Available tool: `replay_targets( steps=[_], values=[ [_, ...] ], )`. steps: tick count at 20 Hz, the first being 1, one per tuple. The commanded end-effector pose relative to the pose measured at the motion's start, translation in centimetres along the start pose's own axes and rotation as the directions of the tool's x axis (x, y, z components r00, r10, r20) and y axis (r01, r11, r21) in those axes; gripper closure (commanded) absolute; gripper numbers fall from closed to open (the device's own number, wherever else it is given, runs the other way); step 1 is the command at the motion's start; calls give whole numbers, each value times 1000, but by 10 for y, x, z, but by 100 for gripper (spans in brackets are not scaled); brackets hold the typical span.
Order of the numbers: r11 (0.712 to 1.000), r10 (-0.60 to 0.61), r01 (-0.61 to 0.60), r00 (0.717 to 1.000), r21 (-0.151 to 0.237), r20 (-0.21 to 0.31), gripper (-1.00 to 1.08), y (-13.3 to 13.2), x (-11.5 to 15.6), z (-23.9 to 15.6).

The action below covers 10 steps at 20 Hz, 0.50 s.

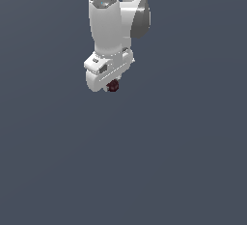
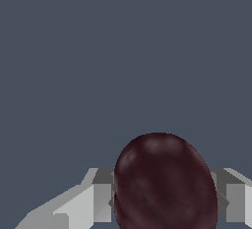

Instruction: Pick up the object and move it to a goal position.

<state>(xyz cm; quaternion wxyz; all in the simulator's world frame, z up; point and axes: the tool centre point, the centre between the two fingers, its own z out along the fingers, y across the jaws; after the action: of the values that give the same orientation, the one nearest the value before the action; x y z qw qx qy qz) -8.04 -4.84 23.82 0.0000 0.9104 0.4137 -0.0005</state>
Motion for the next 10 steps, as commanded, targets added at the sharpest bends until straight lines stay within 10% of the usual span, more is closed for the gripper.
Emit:
replay_targets(
  steps=[1,10],
  values=[
    [1000,0,0,1000,0,-2,108,-4,-16,-18],
    [1000,-1,1,1000,1,-3,108,-14,-60,-68]
  ],
)
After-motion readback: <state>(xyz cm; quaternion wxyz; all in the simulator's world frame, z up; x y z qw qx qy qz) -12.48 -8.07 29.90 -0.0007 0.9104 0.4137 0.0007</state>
